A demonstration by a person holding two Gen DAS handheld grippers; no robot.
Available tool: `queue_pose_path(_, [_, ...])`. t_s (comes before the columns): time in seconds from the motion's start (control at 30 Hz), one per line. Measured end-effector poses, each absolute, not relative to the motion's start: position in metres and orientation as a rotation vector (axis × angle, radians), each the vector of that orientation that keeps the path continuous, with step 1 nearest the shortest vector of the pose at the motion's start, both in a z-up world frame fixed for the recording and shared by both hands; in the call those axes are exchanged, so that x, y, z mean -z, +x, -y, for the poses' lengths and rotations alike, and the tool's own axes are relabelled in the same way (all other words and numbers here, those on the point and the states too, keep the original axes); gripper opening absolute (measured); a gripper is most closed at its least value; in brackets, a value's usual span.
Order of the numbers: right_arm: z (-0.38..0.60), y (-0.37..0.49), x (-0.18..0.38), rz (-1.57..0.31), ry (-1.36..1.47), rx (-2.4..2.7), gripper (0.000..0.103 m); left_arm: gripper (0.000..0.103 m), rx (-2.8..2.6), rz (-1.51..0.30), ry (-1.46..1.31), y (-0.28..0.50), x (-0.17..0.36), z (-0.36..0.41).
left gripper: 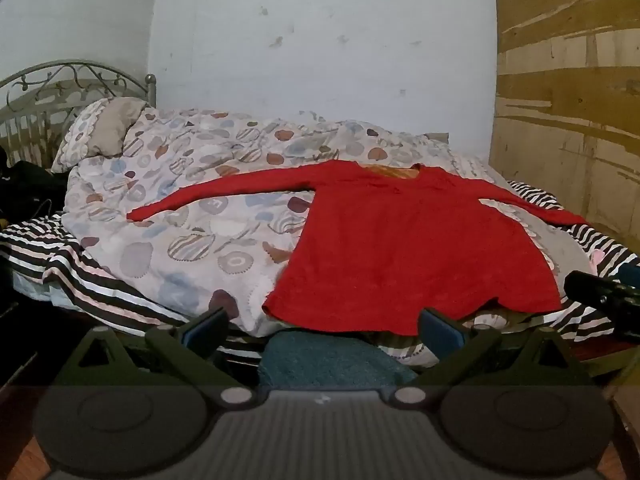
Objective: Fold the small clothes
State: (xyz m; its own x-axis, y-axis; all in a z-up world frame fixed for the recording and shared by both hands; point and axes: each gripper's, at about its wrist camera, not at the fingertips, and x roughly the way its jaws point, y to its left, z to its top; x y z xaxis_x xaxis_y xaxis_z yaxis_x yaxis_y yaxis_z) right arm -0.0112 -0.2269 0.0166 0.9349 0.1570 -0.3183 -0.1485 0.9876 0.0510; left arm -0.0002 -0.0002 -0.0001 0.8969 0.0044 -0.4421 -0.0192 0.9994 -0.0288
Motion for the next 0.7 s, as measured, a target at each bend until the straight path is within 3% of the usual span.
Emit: queue_pose_path(0.7, [0.2270,-0.0108,-0.0170,-0.335,0.027,-0.160,0.103,0.102,-0.014,-0.459,-0.027,-0.0002,0.0002,0.0004])
